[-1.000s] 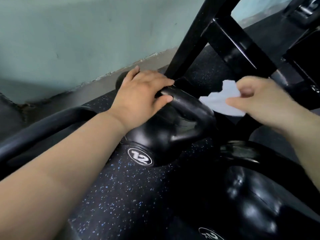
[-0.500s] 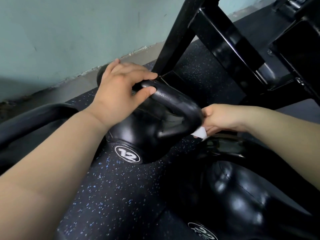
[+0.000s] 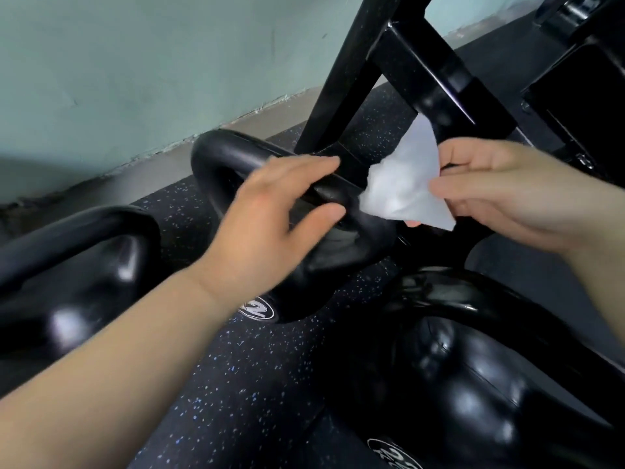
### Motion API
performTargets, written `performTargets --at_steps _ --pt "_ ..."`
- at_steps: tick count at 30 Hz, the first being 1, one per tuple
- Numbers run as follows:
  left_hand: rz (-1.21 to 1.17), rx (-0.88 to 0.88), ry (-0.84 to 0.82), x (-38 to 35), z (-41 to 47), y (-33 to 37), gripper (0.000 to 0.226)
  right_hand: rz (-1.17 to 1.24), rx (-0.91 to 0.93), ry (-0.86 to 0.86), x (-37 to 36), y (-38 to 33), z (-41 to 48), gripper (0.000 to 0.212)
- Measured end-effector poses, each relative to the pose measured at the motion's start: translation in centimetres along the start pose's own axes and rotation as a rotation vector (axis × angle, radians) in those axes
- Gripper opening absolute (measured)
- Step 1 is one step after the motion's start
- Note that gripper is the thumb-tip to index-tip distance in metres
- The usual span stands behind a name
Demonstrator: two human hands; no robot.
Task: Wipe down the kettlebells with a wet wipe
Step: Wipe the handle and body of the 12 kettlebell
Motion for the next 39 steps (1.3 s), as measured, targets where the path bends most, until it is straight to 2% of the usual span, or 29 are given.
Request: performTargets --at_steps 3,5,6,9,11,15,18,22,25,27,29,32,36,39 --pt "-0.392 0.206 -0.083 -1.5 -0.6 0.5 0.049 0.036 0.011 -0.107 -2.3 -0.4 0.3 0.012" --pt "-0.48 0.226 -0.027 -1.1 -0.4 0.5 0.028 -0.038 0.033 -0.073 -3.0 -0.4 0.9 0.013" --pt "-0.5 0.266 0.023 -0.6 -0.5 0.0 0.016 -0.088 0.052 -0.034 -3.1 -0.5 1.2 0.015" --pt "-0.477 0.437 0.162 0.0 -1.8 -2.7 0.026 -0.227 0.113 0.107 -1.7 -1.0 1.7 0.014" --pt "-0.409 0.515 0.215 0.0 -3.2 -4.3 0.027 -0.233 0.096 0.196 -0.2 -0.3 2.1 0.014" --pt "-0.368 0.638 0.377 0.3 -5.2 -6.1 0.026 -0.238 -0.07 0.095 -0.8 2.6 2.6 0.012" --pt "-0.475 0.551 0.36 -1.1 -4.6 -4.2 0.027 -0.315 -0.049 0.091 -1.3 2.7 3.0 0.012" --pt "-0.479 0.374 0.197 -5.1 -3.0 -0.7 0.024 -0.162 -0.082 0.112 -1.2 2.8 3.1 0.019" --pt "-0.486 0.409 0.253 -6.4 -2.5 -0.6 0.021 -0.107 -0.109 0.108 -1.0 2.9 2.8 0.021" --pt "-0.431 0.341 0.297 -6.8 -2.5 -0.5 0.011 -0.105 -0.112 0.111 -0.9 3.0 2.8 0.02" --pt "-0.3 0.231 0.271 -7.6 -2.5 0.1 0.009 -0.102 -0.111 0.113 -1.0 2.9 2.9 0.02" --pt "-0.03 0.093 0.18 -9.0 -2.4 0.2 0.02 -0.119 -0.106 0.114 -1.2 2.8 2.9 0.022" --pt "0.48 -0.219 0.047 -10.3 -3.4 -0.8 0.006 -0.107 -0.1 0.112 -1.1 2.8 2.7 0.023" --pt "0.628 -0.258 -0.114 -10.6 -4.6 -2.6 0.012 -0.137 -0.095 0.104 -1.2 2.8 2.5 0.022"
Point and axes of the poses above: each hand's wrist, its own z-axis towards the middle knuckle, its own x-axis out of the back of the hand, y = z × x, the point moved 8 cm from there along z, towards the middle knuckle, and after that the axes turned 9 degrees about z, right-handed, at the moved point
